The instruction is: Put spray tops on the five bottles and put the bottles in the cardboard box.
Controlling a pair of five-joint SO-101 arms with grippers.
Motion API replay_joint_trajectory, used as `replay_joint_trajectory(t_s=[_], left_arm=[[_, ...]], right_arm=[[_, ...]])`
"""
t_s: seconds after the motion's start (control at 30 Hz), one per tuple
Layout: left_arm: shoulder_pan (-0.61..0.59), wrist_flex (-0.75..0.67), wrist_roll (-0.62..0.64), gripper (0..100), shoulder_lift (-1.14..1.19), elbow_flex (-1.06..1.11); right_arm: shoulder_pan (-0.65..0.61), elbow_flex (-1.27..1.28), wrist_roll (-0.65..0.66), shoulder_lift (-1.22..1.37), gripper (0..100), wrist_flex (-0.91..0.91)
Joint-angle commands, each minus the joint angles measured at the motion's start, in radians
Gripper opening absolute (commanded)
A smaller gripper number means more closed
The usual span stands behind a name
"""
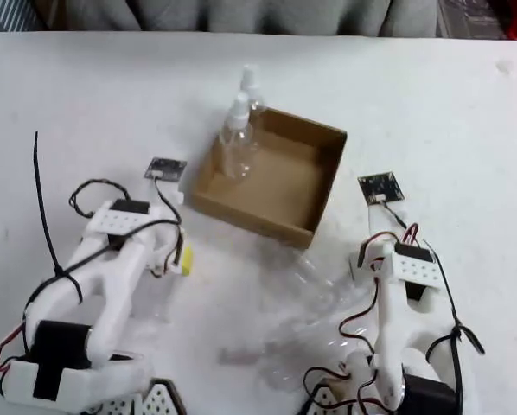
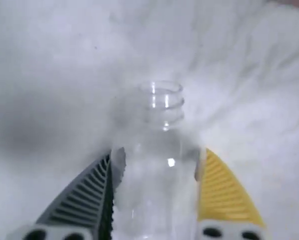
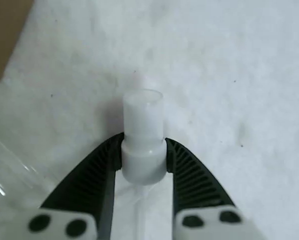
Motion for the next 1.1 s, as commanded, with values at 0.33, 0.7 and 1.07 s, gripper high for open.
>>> replay_joint_trajectory(t_s=[0.33, 0.7, 1.07], left_arm=[[-0.01, 0.048, 0.008, 2, -0.568, -0.044], [-0.001, -0.092, 0.006, 2, -0.96, 0.097], [0.001, -0.408, 0.008, 2, -1.271, 0.353]], right_arm=[[-0.008, -0.123, 0.002, -0.01, 1.6, 0.088], [0.018, -0.423, 0.002, -0.047, 1.6, 0.424], [-0.01, -0.47, -0.078, -0.384, 1.6, 0.565]])
